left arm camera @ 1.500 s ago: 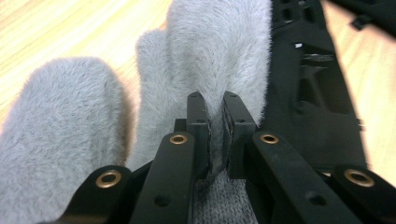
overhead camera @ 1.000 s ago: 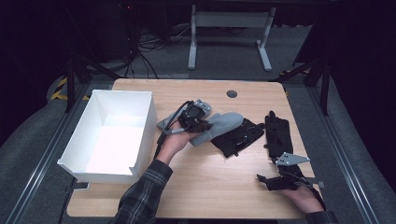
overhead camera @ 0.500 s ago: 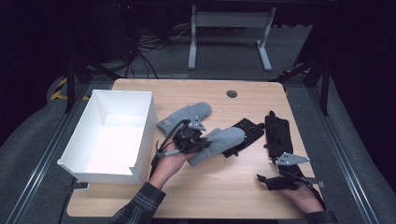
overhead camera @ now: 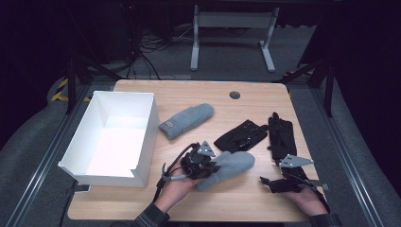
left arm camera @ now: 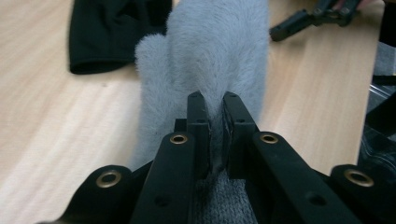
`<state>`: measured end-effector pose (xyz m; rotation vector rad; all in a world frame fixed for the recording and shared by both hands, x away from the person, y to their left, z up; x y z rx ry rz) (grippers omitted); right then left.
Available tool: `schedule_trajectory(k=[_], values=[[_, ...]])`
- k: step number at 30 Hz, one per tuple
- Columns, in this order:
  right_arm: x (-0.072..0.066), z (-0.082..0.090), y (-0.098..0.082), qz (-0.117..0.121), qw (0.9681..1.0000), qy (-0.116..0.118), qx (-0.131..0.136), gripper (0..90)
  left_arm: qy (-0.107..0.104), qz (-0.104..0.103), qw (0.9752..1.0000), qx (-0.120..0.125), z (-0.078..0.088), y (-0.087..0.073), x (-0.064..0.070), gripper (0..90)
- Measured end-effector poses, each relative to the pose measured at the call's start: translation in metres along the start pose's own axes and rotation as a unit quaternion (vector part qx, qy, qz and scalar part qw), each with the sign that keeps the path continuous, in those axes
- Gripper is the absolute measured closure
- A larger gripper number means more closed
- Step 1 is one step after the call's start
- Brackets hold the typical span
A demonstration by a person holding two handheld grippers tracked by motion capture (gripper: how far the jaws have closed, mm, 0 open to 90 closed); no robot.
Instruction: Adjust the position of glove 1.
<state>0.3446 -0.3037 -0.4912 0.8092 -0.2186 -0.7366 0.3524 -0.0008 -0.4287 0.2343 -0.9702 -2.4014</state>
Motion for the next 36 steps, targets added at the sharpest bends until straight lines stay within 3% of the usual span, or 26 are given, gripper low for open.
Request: schedule_trajectory(k=[8,12,16,17,22,26,32,36], values=[[0.000,0.000,0.000,0.000,1.0000,0.000,0.000,8.3,-0.011,0.000,0.9997,-0.020,-0.015,-0.010,0.012,83.5],[0.000,0.000,0.000,0.000,1.0000,0.000,0.000,8.3,-0.029,-0.003,0.9989,-0.036,-0.023,-0.013,0.017,78.7],[0.000,0.000,0.000,0.000,1.0000,0.000,0.000,8.3,-0.036,-0.001,0.9989,-0.031,-0.021,-0.012,0.017,61.8],[0.000,0.000,0.000,0.000,1.0000,0.000,0.000,8.3,-0.040,0.006,0.9988,-0.026,-0.020,-0.011,0.016,53.6],[0.000,0.000,0.000,0.000,1.0000,0.000,0.000,8.3,-0.042,0.001,0.9990,-0.017,-0.011,-0.006,0.007,42.1],[0.000,0.000,0.000,0.000,1.0000,0.000,0.000,8.3,-0.028,-0.005,0.9995,-0.015,-0.005,-0.005,-0.007,33.5],[0.000,0.000,0.000,0.000,1.0000,0.000,0.000,8.3,-0.005,-0.005,0.9999,-0.011,-0.002,-0.004,-0.028,31.3],[0.000,0.000,0.000,0.000,1.0000,0.000,0.000,8.3,0.015,-0.003,0.9996,-0.025,-0.002,-0.001,-0.044,32.6]])
Point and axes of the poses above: each handheld gripper's, and its own axes: z roughly backward along the jaws, y roughly out of its top, x roughly to its right, the point moved 3 cm from there along -z, roughly forward along the jaws, and after that the axes turned 10 degrees about y, right-handed, at the moved point
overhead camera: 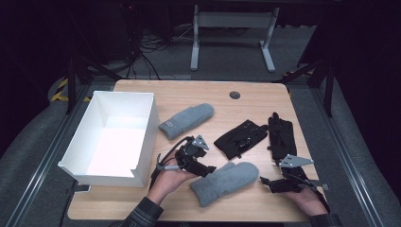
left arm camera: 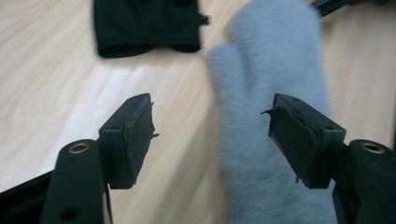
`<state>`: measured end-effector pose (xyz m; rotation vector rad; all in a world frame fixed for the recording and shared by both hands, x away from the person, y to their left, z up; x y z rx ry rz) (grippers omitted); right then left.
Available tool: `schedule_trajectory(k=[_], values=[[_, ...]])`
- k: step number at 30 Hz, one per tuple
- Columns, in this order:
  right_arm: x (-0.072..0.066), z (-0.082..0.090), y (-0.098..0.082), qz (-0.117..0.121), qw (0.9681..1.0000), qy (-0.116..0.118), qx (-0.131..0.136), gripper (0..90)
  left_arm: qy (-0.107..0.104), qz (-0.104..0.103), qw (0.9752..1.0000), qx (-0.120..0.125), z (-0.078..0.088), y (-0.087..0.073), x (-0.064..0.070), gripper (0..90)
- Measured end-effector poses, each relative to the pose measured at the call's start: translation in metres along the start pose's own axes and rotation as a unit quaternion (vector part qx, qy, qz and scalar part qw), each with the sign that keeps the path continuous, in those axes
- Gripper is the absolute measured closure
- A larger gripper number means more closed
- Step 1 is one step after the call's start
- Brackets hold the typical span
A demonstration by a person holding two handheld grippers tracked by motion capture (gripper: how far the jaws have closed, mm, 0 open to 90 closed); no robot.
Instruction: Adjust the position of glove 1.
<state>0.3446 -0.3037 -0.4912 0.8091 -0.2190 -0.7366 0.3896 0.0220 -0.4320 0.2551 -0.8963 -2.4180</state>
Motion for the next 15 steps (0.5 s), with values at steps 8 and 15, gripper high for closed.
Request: schedule_trajectory(k=[8,15], values=[[0.000,0.000,0.000,0.000,1.0000,0.000,0.000,8.3,0.031,0.019,0.9993,0.013,0.003,0.007,-0.026,40.0],[0.000,0.000,0.000,0.000,1.0000,0.000,0.000,8.3,0.079,0.032,0.9963,0.011,-0.001,0.021,-0.056,43.4]])
Point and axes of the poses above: each handheld gripper's, and its own axes: z roughly backward along the jaws, y roughly out of its top, x roughly to its right, the point moved 3 cm from there along -z, roughly forward along the jaws, and after that the axes turned 10 degrees about y, right-handed, at the moved point
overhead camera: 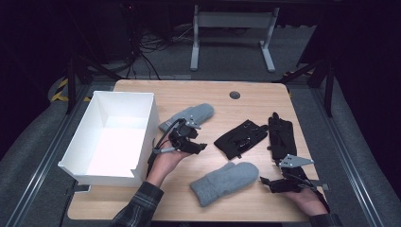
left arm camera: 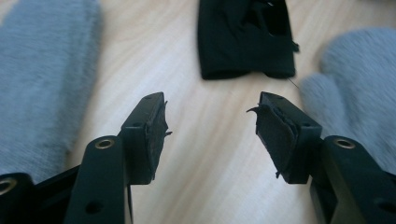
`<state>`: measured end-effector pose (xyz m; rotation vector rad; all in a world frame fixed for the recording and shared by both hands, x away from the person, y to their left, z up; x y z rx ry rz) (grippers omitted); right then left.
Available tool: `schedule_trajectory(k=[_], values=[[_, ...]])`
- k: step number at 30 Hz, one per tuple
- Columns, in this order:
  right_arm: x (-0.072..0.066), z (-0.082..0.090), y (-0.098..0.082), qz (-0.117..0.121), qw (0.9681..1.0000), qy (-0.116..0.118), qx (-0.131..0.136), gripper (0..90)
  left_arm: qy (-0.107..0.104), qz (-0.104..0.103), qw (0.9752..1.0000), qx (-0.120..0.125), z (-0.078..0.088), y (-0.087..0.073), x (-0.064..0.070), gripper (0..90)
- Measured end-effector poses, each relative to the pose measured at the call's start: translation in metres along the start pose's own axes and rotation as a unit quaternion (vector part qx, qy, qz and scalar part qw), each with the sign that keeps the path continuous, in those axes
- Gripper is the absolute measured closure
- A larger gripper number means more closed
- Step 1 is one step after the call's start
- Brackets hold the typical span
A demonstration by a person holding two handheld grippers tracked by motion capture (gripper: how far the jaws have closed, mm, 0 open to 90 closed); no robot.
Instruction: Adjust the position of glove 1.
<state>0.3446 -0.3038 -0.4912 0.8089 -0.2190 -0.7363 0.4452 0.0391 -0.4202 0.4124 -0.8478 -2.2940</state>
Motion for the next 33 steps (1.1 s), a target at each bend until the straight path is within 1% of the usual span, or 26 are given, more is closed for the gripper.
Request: schedule_trajectory(k=[2,3,5,6,7,8,9,10,11,13,16,18,19,20,24,25,27,29,30,32,33], values=[[0.000,0.000,0.000,0.000,1.0000,0.000,0.000,8.4,0.008,0.003,1.0000,0.002,-0.003,0.005,-0.006,43.5],[0.000,0.000,0.000,0.000,1.0000,0.000,0.000,8.3,0.010,0.005,0.9999,-0.001,-0.005,0.007,-0.009,44.1],[0.000,0.000,0.000,0.000,1.0000,0.000,0.000,8.3,0.022,0.003,0.9997,-0.008,-0.009,0.011,-0.015,44.2],[0.000,0.000,0.000,0.000,1.0000,0.000,0.000,8.3,0.022,0.003,0.9997,-0.008,-0.009,0.011,-0.015,44.5],[0.000,0.000,0.000,0.000,1.0000,0.000,0.000,8.3,0.026,0.005,0.9996,-0.011,-0.012,0.014,-0.019,44.8],[0.000,0.000,0.000,0.000,1.0000,0.000,0.000,8.3,0.032,0.009,0.9993,-0.020,-0.016,0.016,-0.025,44.8],[0.000,0.000,0.000,0.000,1.0000,0.000,0.000,8.3,0.031,0.012,0.9992,-0.023,-0.019,0.017,-0.029,45.2],[0.000,0.000,0.000,0.000,1.0000,0.000,0.000,8.3,0.031,0.012,0.9992,-0.023,-0.019,0.017,-0.029,45.8],[0.000,0.000,0.000,0.000,1.0000,0.000,0.000,8.3,0.031,0.016,0.9991,-0.025,-0.023,0.018,-0.033,45.8],[0.000,0.000,0.000,0.000,1.0000,0.000,0.000,8.3,0.043,0.018,0.9984,-0.034,-0.029,0.019,-0.040,46.3],[0.000,0.000,0.000,0.000,1.0000,0.000,0.000,8.3,0.047,0.026,0.9976,-0.044,-0.038,0.018,-0.050,46.5],[0.000,0.000,0.000,0.000,1.0000,0.000,0.000,8.3,0.057,0.027,0.9965,-0.054,-0.044,0.017,-0.055,46.8],[0.000,0.000,0.000,0.000,1.0000,0.000,0.000,8.3,0.059,0.026,0.9965,-0.054,-0.046,0.017,-0.057,47.3],[0.000,0.000,0.000,0.000,1.0000,0.000,0.000,8.3,0.059,0.031,0.9962,-0.056,-0.049,0.016,-0.059,47.9],[0.000,0.000,0.000,0.000,1.0000,0.000,0.000,8.3,0.061,0.031,0.9950,-0.072,-0.062,0.011,-0.064,50.6],[0.000,0.000,0.000,0.000,1.0000,0.000,0.000,8.3,0.063,0.033,0.9943,-0.079,-0.065,0.009,-0.065,51.2],[0.000,0.000,0.000,0.001,1.0000,0.000,0.000,8.3,0.065,0.038,0.9940,-0.079,-0.068,0.006,-0.065,55.5],[0.000,0.000,0.000,0.000,1.0000,0.001,0.000,8.3,0.078,0.034,0.9931,-0.081,-0.070,0.004,-0.067,64.0],[0.000,0.000,0.000,0.000,1.0000,0.001,0.000,8.3,0.083,0.036,0.9927,-0.080,-0.071,0.004,-0.068,70.1],[0.000,0.000,0.000,0.000,1.0000,0.001,0.000,8.3,0.086,0.043,0.9920,-0.082,-0.072,0.003,-0.070,78.9],[0.000,0.000,0.000,0.000,1.0000,0.001,0.000,8.3,0.085,0.048,0.9920,-0.081,-0.072,0.002,-0.071,82.2]])
Point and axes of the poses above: each handheld gripper's, and its own axes: z roughly backward along the jaws, y roughly out of its top, x roughly to its right, the point moved 3 cm from there along -z, roughly forward along the jaws, and after that the axes turned 10 degrees about y, right-handed, at the moved point
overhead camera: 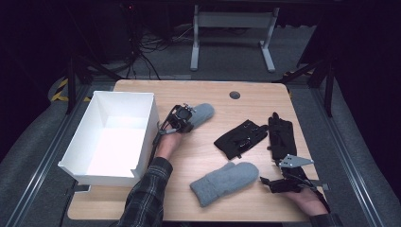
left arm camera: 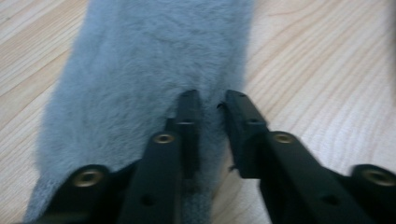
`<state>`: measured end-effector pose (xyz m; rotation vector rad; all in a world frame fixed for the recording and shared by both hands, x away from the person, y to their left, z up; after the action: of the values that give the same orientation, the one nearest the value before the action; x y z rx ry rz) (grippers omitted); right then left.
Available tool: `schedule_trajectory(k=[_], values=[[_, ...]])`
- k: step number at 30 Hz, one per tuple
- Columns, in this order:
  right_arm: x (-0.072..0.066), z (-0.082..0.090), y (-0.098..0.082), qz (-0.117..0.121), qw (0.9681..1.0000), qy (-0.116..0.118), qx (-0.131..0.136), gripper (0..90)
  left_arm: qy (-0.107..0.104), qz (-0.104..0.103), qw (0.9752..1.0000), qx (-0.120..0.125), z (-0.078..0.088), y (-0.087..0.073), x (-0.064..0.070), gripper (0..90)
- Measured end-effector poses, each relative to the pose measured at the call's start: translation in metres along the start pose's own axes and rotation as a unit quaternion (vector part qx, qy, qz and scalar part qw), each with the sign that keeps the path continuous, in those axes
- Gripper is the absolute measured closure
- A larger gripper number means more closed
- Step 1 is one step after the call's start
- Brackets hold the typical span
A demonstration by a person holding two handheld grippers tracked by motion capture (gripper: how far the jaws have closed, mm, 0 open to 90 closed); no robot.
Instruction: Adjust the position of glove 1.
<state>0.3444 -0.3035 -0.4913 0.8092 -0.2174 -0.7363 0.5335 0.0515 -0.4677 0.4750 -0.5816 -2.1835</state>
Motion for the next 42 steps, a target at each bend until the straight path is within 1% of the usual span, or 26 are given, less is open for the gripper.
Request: schedule_trajectory(k=[2,5,7,8,9,11,13,16,17,20,22,24,26,28,31,32,33,34,35,37,40,42], values=[[0.000,0.000,0.000,0.000,1.0000,0.000,0.000,8.3,-0.005,0.007,1.0000,0.000,0.000,0.000,-0.001,86.1],[0.000,0.000,0.000,0.000,1.0000,0.000,0.000,8.3,-0.008,0.014,0.9999,-0.003,0.003,0.001,0.000,88.1],[0.000,0.000,0.000,0.000,1.0000,0.000,0.000,8.3,-0.011,0.015,0.9998,0.000,0.007,0.002,0.003,88.4],[0.000,0.000,0.000,0.000,1.0000,0.001,0.000,8.3,-0.017,0.013,0.9998,0.001,0.009,0.003,0.005,88.5],[0.000,0.000,0.000,0.000,1.0000,0.000,0.000,8.3,-0.021,0.013,0.9997,0.005,0.011,0.004,0.008,88.5],[0.000,0.000,0.000,0.000,1.0000,0.000,0.000,8.3,-0.028,0.007,0.9996,0.006,0.015,0.006,0.014,88.5],[0.000,0.000,0.000,0.000,1.0000,0.001,0.000,8.3,-0.031,0.001,0.9995,0.008,0.018,0.008,0.022,88.5],[0.000,0.000,0.000,0.000,1.0000,0.001,0.000,8.3,-0.044,-0.009,0.9989,0.011,0.021,0.009,0.037,88.5],[0.000,0.000,0.000,0.000,1.0000,0.001,0.000,8.3,-0.047,-0.015,0.9987,0.014,0.022,0.010,0.043,88.5],[0.000,0.000,0.000,0.000,1.0000,0.001,0.000,8.3,-0.057,-0.026,0.9979,0.015,0.023,0.012,0.057,88.4],[0.000,0.000,0.000,0.000,1.0000,0.001,0.000,8.3,-0.065,-0.031,0.9973,0.015,0.023,0.012,0.063,88.0],[0.000,0.000,0.000,0.001,1.0000,0.001,0.000,8.3,-0.072,-0.034,0.9965,0.026,0.024,0.013,0.067,86.1],[0.000,0.000,0.000,0.001,1.0000,0.001,0.000,8.3,-0.077,-0.031,0.9959,0.035,0.027,0.015,0.067,78.6],[0.000,0.000,0.000,0.000,1.0000,0.001,0.000,8.3,-0.063,-0.033,0.9963,0.049,0.031,0.018,0.064,71.0],[0.000,0.000,0.000,0.001,1.0000,0.001,0.000,8.3,-0.052,-0.038,0.9966,0.052,0.035,0.026,0.055,59.0],[0.000,0.000,0.000,0.001,1.0000,0.002,0.000,8.3,-0.045,-0.040,0.9968,0.052,0.036,0.031,0.050,51.2],[0.000,0.000,0.000,0.001,1.0000,0.002,0.000,8.3,-0.045,-0.040,0.9968,0.052,0.036,0.031,0.050,47.3],[0.000,0.000,0.000,0.001,1.0000,0.002,0.000,8.4,-0.049,-0.043,0.9969,0.045,0.034,0.034,0.046,47.3],[0.000,0.000,0.000,0.001,1.0000,0.002,0.000,8.3,-0.049,-0.043,0.9969,0.042,0.032,0.036,0.044,42.0],[0.000,0.000,0.000,0.001,1.0000,0.002,0.000,8.3,-0.057,-0.046,0.9969,0.031,0.026,0.037,0.041,36.9],[0.000,0.000,0.000,0.001,1.0000,0.002,0.000,8.3,-0.059,-0.044,0.9971,0.018,0.014,0.037,0.038,30.5],[0.000,0.000,0.000,0.001,1.0000,0.002,0.000,8.3,-0.062,-0.037,0.9973,0.012,0.006,0.036,0.038,25.8]])
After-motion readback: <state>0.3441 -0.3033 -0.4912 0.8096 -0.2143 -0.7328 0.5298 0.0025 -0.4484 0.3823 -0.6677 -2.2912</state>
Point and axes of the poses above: each handheld gripper's, and its own axes: z roughly backward along the jaws, y roughly out of its top, x roughly to its right, the point moved 3 cm from there along -z, roughly forward along the jaws, and after that the axes turned 10 degrees about y, right-handed, at the moved point
